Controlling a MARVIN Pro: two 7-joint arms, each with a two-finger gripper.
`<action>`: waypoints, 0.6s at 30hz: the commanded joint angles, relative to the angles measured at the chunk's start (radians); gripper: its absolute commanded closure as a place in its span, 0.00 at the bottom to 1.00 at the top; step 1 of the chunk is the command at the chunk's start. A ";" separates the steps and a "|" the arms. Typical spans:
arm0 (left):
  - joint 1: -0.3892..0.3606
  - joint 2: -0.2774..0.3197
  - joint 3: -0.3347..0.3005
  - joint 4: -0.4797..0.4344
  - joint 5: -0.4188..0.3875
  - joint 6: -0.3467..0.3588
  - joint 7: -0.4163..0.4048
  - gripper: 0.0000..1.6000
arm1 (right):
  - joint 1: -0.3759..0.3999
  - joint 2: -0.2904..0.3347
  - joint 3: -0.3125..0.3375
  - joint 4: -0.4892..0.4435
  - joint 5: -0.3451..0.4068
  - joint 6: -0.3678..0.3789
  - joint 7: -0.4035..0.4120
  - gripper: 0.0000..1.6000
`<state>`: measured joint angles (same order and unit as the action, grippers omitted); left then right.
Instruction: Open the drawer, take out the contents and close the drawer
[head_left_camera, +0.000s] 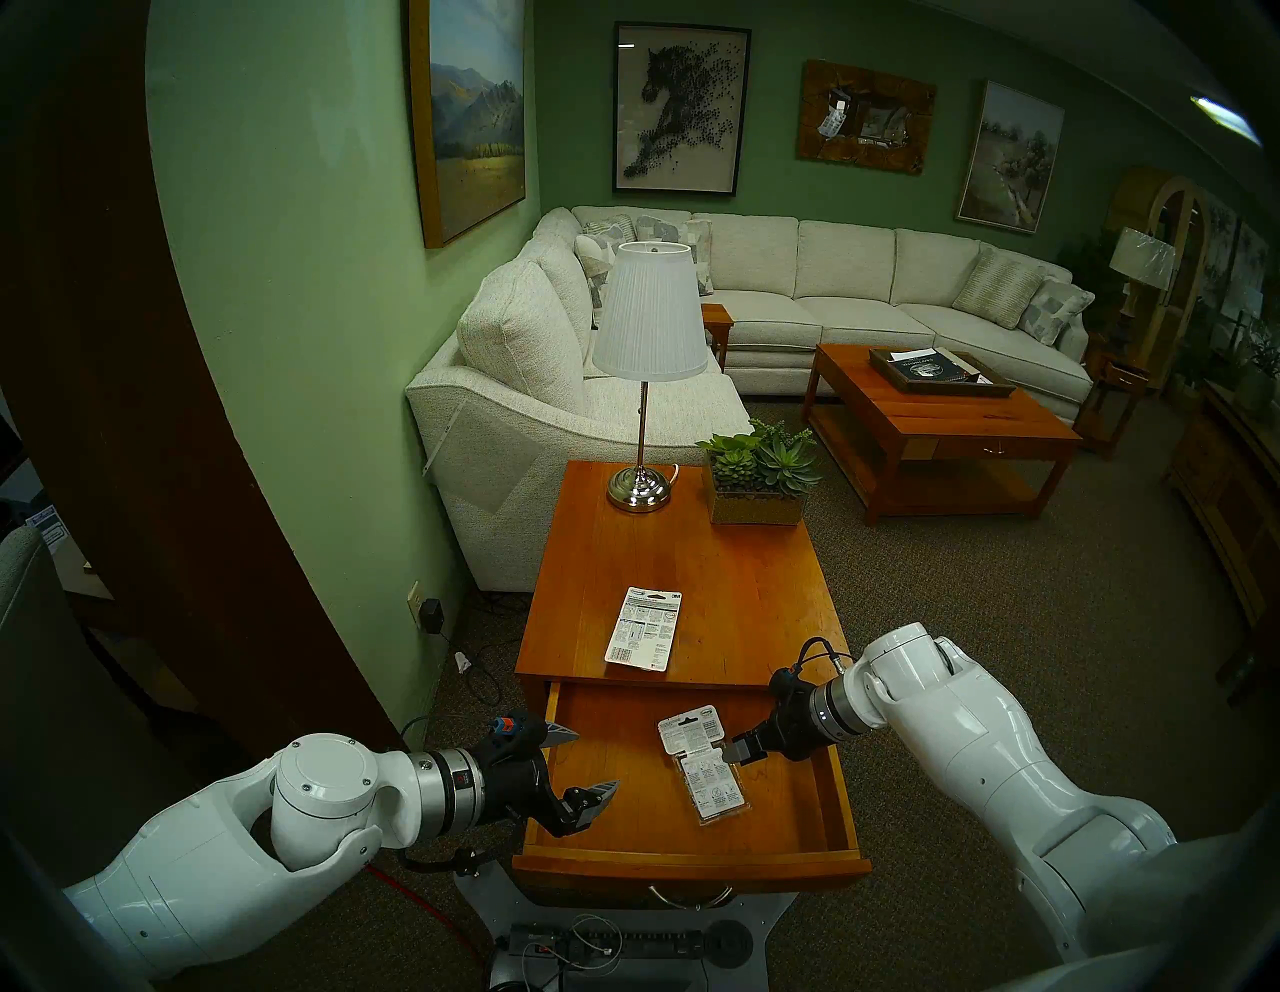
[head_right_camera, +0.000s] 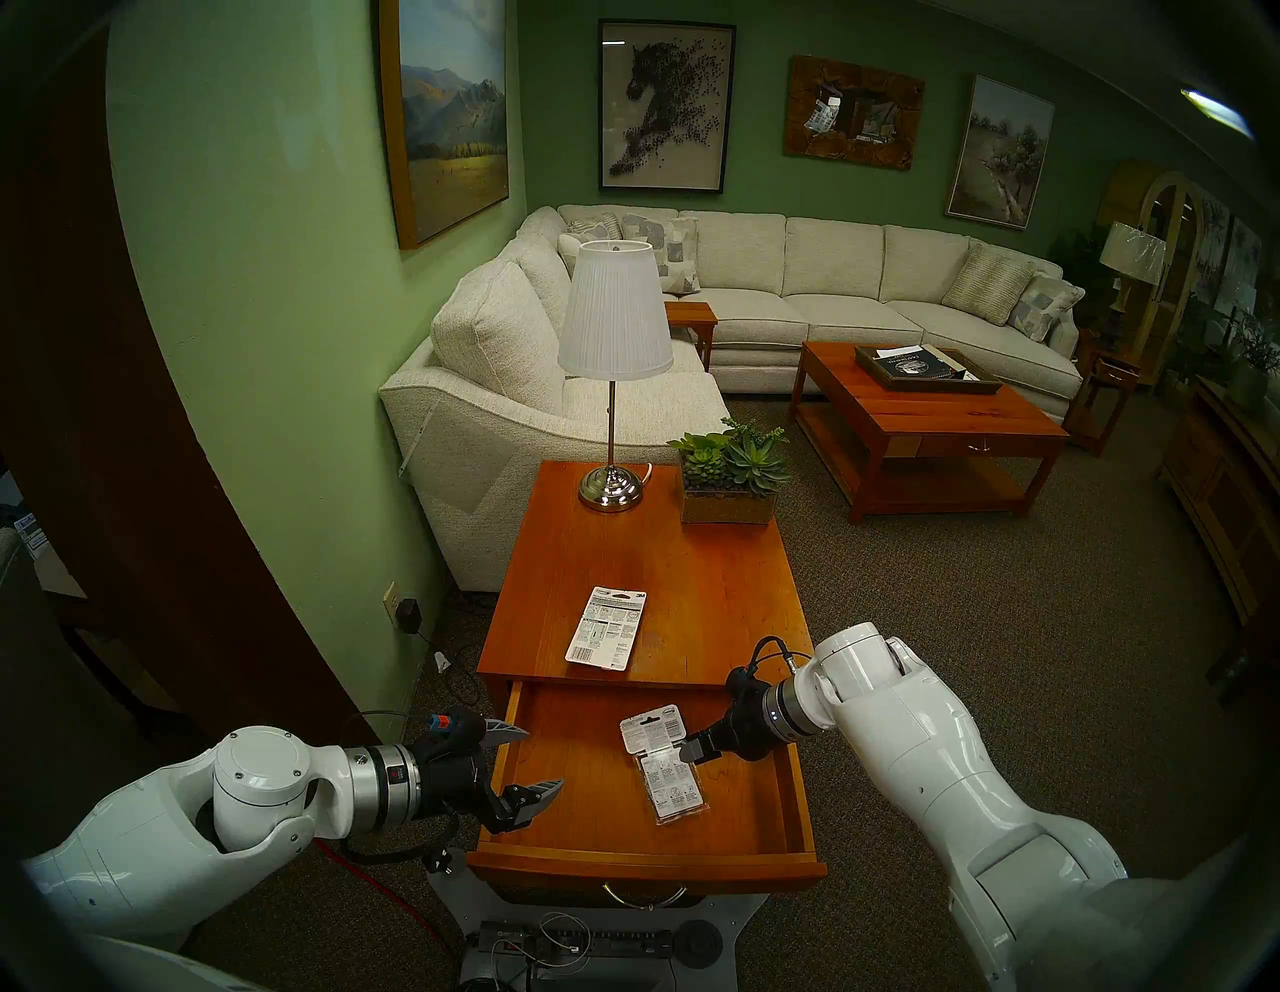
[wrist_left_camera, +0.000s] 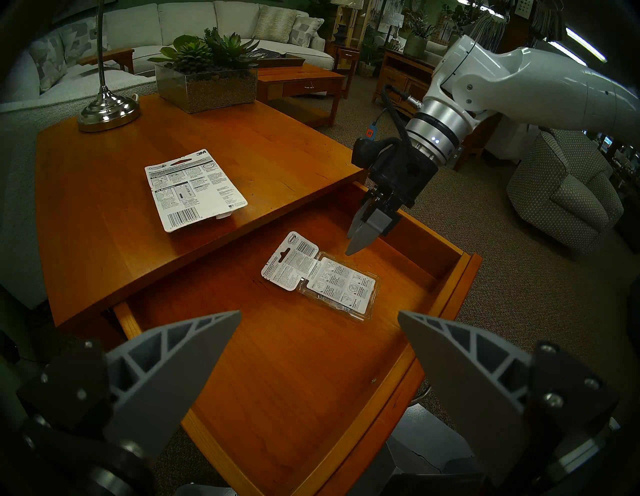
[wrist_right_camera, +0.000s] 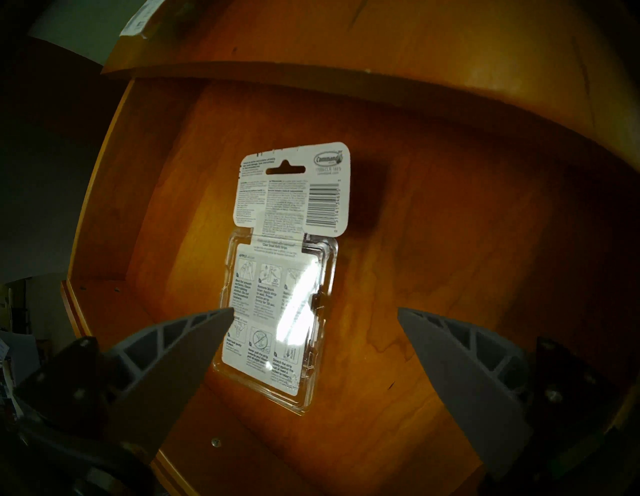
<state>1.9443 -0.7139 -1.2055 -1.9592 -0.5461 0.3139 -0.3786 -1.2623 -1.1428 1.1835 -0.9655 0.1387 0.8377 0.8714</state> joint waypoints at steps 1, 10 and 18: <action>-0.009 0.001 -0.012 -0.025 -0.001 -0.010 -0.001 0.00 | 0.072 -0.018 -0.012 0.028 -0.001 -0.032 0.031 0.00; -0.009 0.001 -0.012 -0.025 -0.001 -0.011 -0.001 0.00 | 0.097 -0.038 -0.047 0.074 -0.019 -0.053 0.051 0.00; -0.009 0.001 -0.012 -0.025 -0.001 -0.011 -0.001 0.00 | 0.119 -0.059 -0.074 0.124 -0.034 -0.070 0.054 0.00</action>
<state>1.9442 -0.7139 -1.2055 -1.9591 -0.5460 0.3139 -0.3788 -1.2001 -1.1841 1.1142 -0.8535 0.1077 0.7804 0.9140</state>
